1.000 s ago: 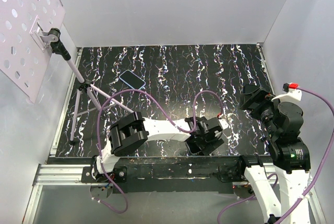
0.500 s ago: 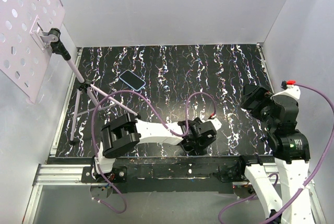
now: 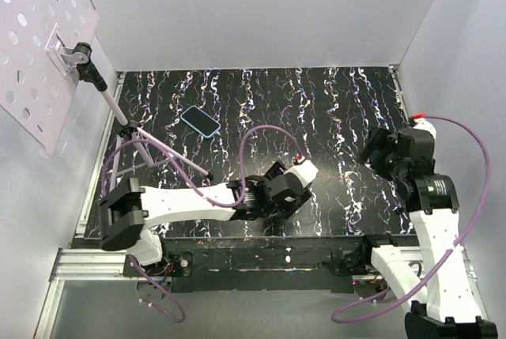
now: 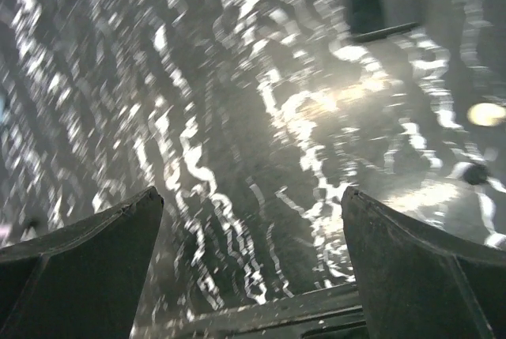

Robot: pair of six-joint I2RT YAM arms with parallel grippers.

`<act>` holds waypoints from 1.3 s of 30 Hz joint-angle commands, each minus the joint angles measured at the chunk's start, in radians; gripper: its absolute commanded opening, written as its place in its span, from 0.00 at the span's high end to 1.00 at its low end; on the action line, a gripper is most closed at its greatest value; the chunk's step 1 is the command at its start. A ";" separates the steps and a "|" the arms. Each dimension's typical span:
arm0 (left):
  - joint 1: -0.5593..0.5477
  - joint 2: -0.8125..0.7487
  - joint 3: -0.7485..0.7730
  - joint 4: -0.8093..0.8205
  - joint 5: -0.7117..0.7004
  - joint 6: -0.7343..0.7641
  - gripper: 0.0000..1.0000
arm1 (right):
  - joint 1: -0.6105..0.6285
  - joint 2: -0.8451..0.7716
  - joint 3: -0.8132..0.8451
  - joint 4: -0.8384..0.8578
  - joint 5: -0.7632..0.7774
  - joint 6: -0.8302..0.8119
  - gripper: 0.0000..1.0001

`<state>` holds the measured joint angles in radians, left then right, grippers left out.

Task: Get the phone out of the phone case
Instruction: Pick up the phone at the center of the board.

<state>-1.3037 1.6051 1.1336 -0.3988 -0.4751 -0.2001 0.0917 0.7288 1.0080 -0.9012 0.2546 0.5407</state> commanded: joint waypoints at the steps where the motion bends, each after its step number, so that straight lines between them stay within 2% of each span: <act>1: 0.001 -0.171 -0.058 0.169 0.094 0.140 1.00 | -0.003 0.072 -0.042 0.152 -0.537 -0.152 0.00; 3: 0.001 -0.221 -0.101 0.199 0.170 0.197 1.00 | 0.000 0.127 -0.062 0.202 -0.880 -0.215 0.00; 4: 0.001 -0.241 -0.118 0.201 0.196 0.240 1.00 | 0.002 0.151 -0.065 0.220 -1.005 -0.220 0.05; 6: 0.001 -0.275 -0.139 0.195 0.210 0.261 1.00 | 0.032 0.181 -0.078 0.278 -1.110 -0.173 0.06; 10: 0.003 -0.313 -0.173 0.202 0.182 0.297 1.00 | 0.112 0.198 -0.112 0.358 -1.123 -0.105 0.06; 13: 0.001 -0.321 -0.164 0.181 0.187 0.303 1.00 | 0.173 0.268 -0.120 0.315 -1.111 -0.114 0.10; 16: 0.001 -0.333 -0.169 0.196 0.197 0.321 1.00 | 0.229 0.305 -0.173 0.357 -1.112 -0.097 0.16; 21: 0.001 -0.361 -0.176 0.198 0.214 0.335 1.00 | 0.253 0.325 -0.220 0.389 -1.104 -0.084 0.23; 23: 0.001 -0.372 -0.190 0.213 0.216 0.347 1.00 | 0.256 0.320 -0.232 0.413 -1.132 -0.079 0.31; 25: 0.001 -0.381 -0.195 0.209 0.208 0.353 1.00 | 0.260 0.316 -0.252 0.455 -1.172 -0.044 0.43; 30: 0.003 -0.412 -0.193 0.210 0.216 0.355 1.00 | 0.279 0.275 -0.353 0.726 -1.296 0.146 0.69; 31: 0.001 -0.413 -0.190 0.212 0.211 0.352 1.00 | 0.286 0.264 -0.373 0.793 -1.304 0.178 0.72; 33: 0.003 -0.418 -0.173 0.203 0.204 0.331 1.00 | 0.292 0.251 -0.376 0.823 -1.302 0.209 0.88; 34: 0.003 -0.419 -0.163 0.190 0.188 0.312 0.88 | 0.292 0.248 -0.376 0.832 -1.301 0.222 0.98; 35: 0.003 -0.421 -0.149 0.181 0.169 0.282 0.61 | 0.290 0.241 -0.378 0.832 -1.286 0.237 0.99; 36: 0.003 -0.428 -0.146 0.186 0.141 0.248 0.29 | 0.292 0.229 -0.379 0.834 -1.251 0.252 0.99; 37: 0.004 -0.438 -0.144 0.196 0.124 0.214 0.02 | 0.292 0.212 -0.385 0.847 -1.203 0.277 0.99; 39: 0.011 -0.459 -0.137 0.195 0.057 0.099 0.02 | 0.290 0.176 -0.410 0.890 -1.125 0.361 0.99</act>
<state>-1.3018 1.2102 0.9325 -0.2684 -0.2863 0.0757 0.3771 0.9688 0.6209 -0.1570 -0.9707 0.7128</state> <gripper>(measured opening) 0.953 0.165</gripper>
